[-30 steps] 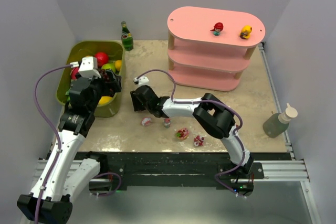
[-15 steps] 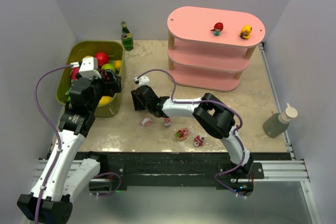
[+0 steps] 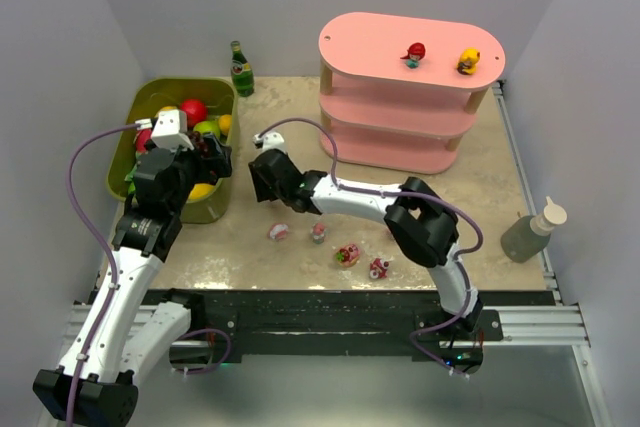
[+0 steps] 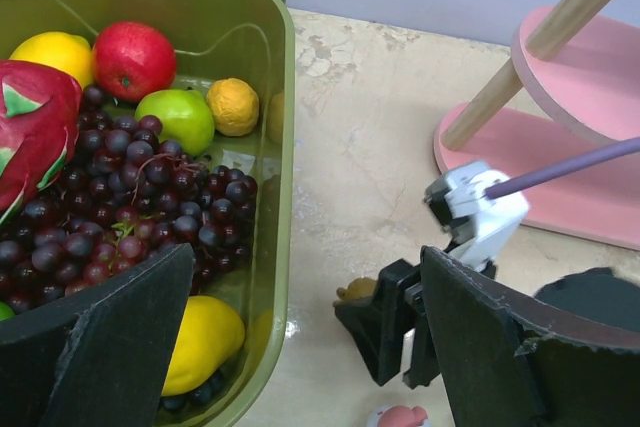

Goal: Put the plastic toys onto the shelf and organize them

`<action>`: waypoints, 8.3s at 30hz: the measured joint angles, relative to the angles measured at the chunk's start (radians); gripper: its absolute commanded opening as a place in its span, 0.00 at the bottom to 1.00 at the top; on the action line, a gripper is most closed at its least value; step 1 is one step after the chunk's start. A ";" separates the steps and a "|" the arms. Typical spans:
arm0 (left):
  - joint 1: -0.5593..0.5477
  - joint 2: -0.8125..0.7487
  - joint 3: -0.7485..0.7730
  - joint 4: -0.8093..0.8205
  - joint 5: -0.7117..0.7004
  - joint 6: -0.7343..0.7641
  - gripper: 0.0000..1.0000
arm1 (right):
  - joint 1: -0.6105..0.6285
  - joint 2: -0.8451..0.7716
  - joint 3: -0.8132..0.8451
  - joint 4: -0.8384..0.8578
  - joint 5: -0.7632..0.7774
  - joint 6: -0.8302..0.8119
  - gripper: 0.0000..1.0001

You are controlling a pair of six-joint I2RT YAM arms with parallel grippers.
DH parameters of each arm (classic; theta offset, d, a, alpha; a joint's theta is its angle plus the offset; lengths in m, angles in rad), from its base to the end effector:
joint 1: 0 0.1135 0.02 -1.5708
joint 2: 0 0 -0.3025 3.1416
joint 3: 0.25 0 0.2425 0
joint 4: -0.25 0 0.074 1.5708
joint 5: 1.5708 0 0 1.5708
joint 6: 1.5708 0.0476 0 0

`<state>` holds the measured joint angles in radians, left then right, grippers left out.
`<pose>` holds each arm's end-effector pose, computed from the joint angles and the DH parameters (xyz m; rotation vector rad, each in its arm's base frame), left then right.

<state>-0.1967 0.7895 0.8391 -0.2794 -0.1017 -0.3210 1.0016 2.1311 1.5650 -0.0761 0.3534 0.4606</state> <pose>0.1548 -0.0259 0.3722 -0.1850 1.7985 -0.2779 0.2867 0.4176 0.2233 -0.3970 2.1657 0.4418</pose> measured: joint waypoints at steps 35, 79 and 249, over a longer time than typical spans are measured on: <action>0.000 0.005 0.000 0.000 0.001 0.000 0.99 | -0.336 -0.354 0.573 -0.557 0.097 -0.187 0.18; 0.000 0.012 0.000 0.000 -0.001 0.000 1.00 | -0.481 -0.221 0.726 -0.562 -0.057 -0.230 0.57; 0.007 -0.256 -0.164 -0.108 0.049 -0.087 0.99 | -0.194 -0.434 -0.158 -0.104 0.169 -0.060 0.26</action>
<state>-0.1898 0.5335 0.6746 -0.3874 -0.0528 -0.4076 0.8074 1.6974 1.4071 -0.1802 0.5224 0.4011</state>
